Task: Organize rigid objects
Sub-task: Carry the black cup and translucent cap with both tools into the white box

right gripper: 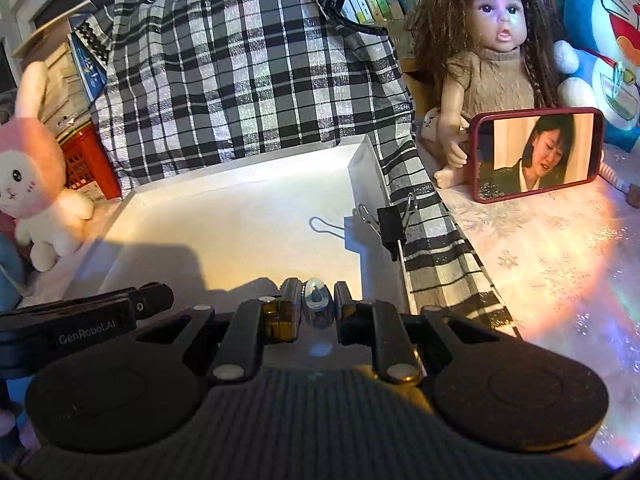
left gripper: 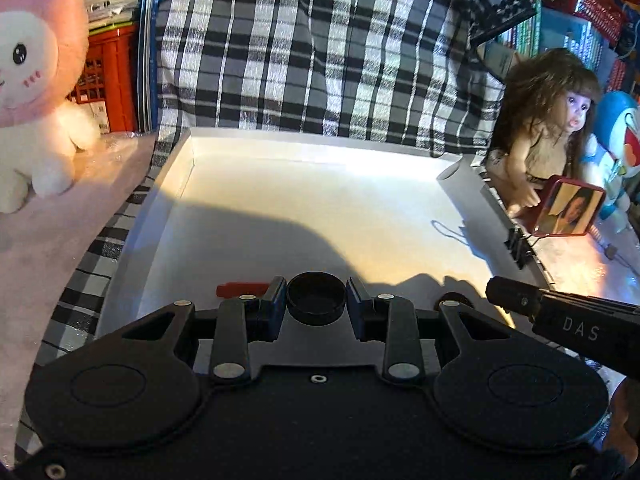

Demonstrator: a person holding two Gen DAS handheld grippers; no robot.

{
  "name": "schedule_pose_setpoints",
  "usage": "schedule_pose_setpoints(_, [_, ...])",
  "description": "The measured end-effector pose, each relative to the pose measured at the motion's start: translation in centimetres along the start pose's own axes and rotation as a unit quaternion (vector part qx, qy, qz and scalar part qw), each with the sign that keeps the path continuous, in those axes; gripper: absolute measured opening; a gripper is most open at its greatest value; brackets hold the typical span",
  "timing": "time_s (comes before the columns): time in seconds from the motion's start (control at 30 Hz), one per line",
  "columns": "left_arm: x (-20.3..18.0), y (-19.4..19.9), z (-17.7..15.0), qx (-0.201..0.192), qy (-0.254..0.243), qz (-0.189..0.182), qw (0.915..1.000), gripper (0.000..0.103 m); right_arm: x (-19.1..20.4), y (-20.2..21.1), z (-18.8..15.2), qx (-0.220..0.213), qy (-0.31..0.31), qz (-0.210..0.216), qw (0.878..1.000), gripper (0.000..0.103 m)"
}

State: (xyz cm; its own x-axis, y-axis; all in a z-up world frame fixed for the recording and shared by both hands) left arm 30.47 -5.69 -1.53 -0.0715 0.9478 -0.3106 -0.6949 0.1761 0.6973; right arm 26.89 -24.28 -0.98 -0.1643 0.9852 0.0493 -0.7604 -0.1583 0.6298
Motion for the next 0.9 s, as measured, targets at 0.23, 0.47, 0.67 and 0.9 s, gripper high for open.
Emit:
schedule_pose_setpoints(0.23, [0.1,-0.8,-0.4,-0.006,-0.007,0.006,0.9999,0.031,0.1,-1.2,-0.2,0.004,0.013,-0.014,1.0,0.021])
schedule_pose_setpoints(0.47, [0.2,-1.0,-0.7,-0.01,-0.006,0.001,0.9999,0.031,0.1,-1.7,-0.5,0.002,0.025,-0.024,0.999,0.021])
schedule_pose_setpoints(0.67, [0.3,-1.0,-0.7,-0.013,-0.008,0.001,0.9999,0.031,0.3,-1.7,-0.6,0.001,0.031,-0.028,0.999,0.021])
schedule_pose_setpoints(0.9, [0.2,-0.9,-0.7,-0.014,-0.015,0.005,0.9998,0.034,0.3,-1.6,-0.5,0.001,0.032,-0.025,0.999,0.024])
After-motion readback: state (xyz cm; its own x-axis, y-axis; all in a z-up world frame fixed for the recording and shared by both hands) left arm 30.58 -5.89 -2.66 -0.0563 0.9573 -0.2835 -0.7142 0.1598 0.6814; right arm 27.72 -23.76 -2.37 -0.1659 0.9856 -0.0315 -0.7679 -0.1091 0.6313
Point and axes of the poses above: each gripper's, at about its wrist camera, not at the fingertips, and y roughly against the way its jaws point, x to its left, z to its top, the point moved 5 cm from there along -y, roughly the way its jaws point, and after that the axes turned 14 degrees about y, right-handed, at the moved point
